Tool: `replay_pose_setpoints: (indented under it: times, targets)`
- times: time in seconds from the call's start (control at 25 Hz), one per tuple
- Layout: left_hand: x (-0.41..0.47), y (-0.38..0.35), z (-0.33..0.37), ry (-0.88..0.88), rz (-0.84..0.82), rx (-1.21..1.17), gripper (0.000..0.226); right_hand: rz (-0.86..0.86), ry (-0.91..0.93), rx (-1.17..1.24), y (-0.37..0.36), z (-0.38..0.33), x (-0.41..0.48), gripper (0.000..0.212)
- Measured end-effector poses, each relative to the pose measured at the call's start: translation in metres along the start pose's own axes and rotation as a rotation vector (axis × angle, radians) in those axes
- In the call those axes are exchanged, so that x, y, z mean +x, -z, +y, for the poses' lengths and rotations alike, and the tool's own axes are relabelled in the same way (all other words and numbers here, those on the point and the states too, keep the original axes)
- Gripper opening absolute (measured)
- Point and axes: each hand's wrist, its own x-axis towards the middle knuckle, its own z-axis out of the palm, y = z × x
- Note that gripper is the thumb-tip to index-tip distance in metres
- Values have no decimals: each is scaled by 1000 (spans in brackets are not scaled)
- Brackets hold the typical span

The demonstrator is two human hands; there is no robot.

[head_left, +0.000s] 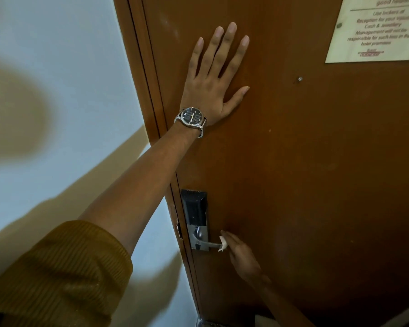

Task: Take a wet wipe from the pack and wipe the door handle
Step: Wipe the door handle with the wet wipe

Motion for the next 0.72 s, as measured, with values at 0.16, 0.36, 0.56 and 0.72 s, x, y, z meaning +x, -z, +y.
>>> replay_pose_setpoints:
  times: [0.16,0.36,0.56,0.72]
  targets:
    - [2,5,-4,-18,-35,5,73,63,-500,639,7,-17,13,45]
    - [-9,19,19,105,-146,-8,71,-70,-724,1199,5,-29,-8,37]
    - [-101,43,99,345,-378,-388,80,-46,-656,1209,8,-3,-51,32]
    - [-262,94,212,278,-592,-770,49,83,-707,999,5,46,-104,23]
